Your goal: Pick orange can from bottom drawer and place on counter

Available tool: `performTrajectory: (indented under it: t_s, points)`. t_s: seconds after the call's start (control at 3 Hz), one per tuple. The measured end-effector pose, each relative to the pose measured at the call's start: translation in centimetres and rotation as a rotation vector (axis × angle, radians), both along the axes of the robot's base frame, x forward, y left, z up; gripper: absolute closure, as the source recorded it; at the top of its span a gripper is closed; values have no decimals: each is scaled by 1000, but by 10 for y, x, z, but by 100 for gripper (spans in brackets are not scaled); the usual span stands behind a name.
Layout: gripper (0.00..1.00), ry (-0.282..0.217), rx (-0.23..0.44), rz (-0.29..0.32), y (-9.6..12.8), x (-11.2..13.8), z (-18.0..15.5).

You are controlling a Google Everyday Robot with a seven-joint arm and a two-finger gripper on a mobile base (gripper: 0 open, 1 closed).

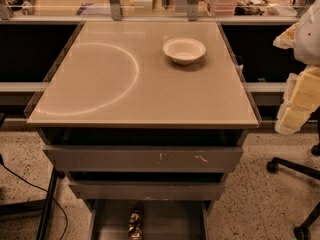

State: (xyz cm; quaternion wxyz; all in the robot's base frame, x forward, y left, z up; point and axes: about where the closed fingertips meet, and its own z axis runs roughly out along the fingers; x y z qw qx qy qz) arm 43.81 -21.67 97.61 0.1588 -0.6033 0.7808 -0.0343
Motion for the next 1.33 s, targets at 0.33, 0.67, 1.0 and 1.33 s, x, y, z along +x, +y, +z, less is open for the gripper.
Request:
performTrajectory:
  t_s: [0.33, 0.67, 1.0, 1.33]
  points:
    - [0, 0, 0, 0, 0, 0, 0]
    - [0, -9, 24, 7, 3, -9, -11]
    - [0, -81, 87, 60, 29, -46, -17]
    - [0, -161, 181, 29, 59, -88, -32]
